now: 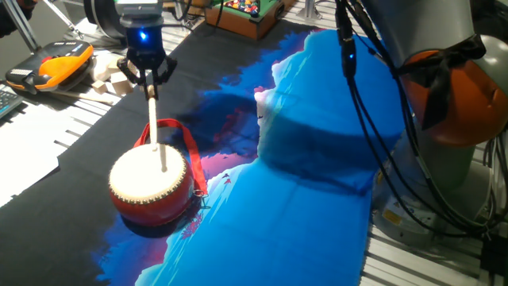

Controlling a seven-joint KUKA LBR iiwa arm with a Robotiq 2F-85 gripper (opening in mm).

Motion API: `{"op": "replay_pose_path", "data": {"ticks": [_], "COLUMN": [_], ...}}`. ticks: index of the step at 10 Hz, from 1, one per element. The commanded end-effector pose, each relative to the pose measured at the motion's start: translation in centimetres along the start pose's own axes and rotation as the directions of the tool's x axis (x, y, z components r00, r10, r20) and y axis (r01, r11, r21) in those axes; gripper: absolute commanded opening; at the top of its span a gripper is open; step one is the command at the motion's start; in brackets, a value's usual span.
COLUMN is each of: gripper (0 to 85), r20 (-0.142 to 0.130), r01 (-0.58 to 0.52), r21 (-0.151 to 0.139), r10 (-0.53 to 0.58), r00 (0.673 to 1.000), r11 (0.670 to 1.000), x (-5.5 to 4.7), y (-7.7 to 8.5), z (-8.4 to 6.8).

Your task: Play the drum

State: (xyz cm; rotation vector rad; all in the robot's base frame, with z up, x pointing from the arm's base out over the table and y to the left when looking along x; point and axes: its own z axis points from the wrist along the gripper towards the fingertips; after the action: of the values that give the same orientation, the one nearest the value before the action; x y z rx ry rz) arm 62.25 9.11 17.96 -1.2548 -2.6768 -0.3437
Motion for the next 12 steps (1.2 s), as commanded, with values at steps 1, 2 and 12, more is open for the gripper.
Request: {"op": "replay_pose_path", "data": {"ticks": [1, 2, 12], "gripper": [0.0, 0.0, 0.0], "r20": [0.014, 0.026, 0.17], "r01": [0.0, -0.003, -0.028], "r21": [0.011, 0.016, 0.082], "r10": [0.0, 0.003, 0.014], "r00": [1.0, 1.0, 0.985], "r11": [1.0, 1.0, 0.996], "x": [0.3, 0.4, 0.9], "y": [0.1, 0.1, 0.5], "z": [0.4, 0.7, 2.5]}}
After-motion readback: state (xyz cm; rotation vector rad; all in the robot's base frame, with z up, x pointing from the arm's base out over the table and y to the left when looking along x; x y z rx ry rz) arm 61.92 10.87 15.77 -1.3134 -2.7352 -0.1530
